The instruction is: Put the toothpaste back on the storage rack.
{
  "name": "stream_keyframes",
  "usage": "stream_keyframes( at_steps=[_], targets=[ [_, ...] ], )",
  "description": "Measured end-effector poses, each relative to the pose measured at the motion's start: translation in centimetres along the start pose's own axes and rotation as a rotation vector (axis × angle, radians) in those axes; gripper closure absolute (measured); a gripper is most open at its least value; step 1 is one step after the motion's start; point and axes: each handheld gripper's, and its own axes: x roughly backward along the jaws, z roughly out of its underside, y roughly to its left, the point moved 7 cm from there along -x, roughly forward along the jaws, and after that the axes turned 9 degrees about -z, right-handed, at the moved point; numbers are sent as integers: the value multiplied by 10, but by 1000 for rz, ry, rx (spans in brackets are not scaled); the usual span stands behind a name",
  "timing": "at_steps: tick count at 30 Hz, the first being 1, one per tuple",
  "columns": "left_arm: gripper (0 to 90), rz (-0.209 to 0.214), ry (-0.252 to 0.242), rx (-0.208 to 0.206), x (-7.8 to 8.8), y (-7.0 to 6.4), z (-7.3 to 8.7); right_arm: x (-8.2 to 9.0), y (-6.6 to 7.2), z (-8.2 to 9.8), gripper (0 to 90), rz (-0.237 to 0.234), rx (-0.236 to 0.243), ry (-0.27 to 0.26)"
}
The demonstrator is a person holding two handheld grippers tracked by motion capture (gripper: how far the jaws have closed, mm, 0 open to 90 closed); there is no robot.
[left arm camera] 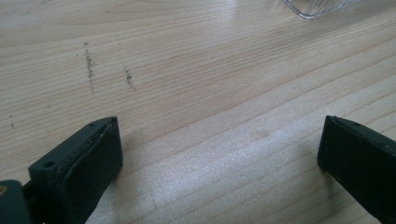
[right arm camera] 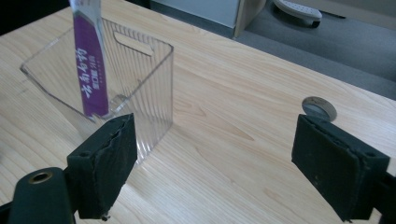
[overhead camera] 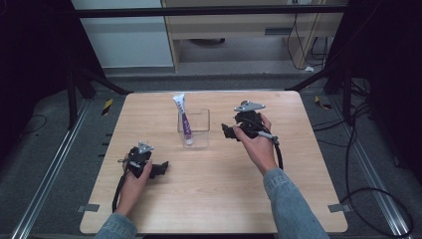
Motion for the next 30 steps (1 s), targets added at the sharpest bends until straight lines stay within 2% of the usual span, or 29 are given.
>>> stream_keyframes(
  at_steps=[11,30],
  targets=[
    [0,0,0,0,0,0,0,14,-16,24,132,-4,-35,45],
    [0,0,1,-1,0,0,0,43,-47,73,116,41,-107,49]
  ],
)
